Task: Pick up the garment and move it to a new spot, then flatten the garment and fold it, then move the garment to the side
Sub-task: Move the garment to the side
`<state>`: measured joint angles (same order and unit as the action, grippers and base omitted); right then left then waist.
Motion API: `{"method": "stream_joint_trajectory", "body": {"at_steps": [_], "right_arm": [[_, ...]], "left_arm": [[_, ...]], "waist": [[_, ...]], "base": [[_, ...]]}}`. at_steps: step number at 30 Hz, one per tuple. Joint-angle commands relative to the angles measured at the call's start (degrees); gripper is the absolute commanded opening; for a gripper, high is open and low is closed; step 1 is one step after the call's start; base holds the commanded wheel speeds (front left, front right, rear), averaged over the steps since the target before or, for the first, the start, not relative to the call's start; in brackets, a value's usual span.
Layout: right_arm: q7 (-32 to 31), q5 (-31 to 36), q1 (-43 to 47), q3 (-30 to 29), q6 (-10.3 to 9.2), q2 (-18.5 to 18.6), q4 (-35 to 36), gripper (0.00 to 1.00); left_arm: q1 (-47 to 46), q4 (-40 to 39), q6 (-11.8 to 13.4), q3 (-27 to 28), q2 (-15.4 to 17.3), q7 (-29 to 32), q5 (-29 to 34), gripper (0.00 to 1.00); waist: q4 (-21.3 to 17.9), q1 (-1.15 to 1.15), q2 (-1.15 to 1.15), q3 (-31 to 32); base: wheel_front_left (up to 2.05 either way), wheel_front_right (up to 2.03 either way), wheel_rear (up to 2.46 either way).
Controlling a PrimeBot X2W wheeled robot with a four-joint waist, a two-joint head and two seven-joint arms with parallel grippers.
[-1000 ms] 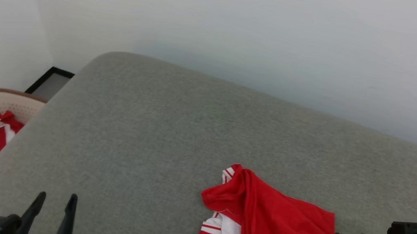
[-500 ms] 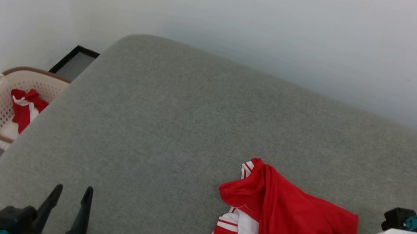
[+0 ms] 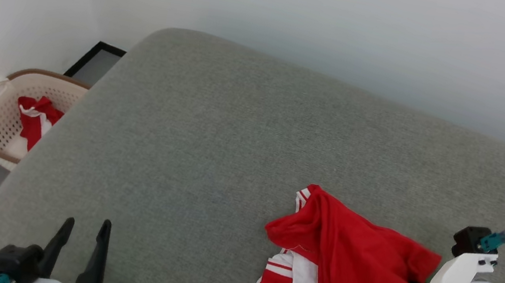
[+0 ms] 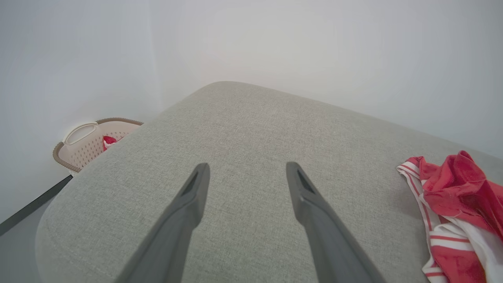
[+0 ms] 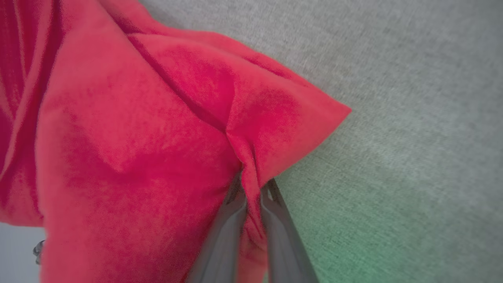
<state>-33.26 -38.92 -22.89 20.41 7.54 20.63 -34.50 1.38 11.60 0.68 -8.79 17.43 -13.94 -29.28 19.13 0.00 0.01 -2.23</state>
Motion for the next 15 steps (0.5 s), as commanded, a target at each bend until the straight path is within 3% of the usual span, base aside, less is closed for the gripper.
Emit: {"method": "stream_joint_trajectory", "body": {"at_steps": [1,15], "right_arm": [[0.49,0.36,-0.74,0.92,-0.11,1.36,1.12,0.0],[0.22,3.4,-4.16,3.59,-0.1,10.22,13.38,0.0]], "left_arm": [[-0.39,-0.02,0.0,0.18,0.15,-0.33,-0.34,1.0],[-3.4,-0.73,-1.08,-0.89,1.35,-0.64,1.12,1.0]], "waist": [[-0.81,0.0,-0.01,0.12],[-7.64,0.0,-0.01,-0.35]], "base": [[0.0,0.0,0.0],[0.0,0.0,0.0]]}}
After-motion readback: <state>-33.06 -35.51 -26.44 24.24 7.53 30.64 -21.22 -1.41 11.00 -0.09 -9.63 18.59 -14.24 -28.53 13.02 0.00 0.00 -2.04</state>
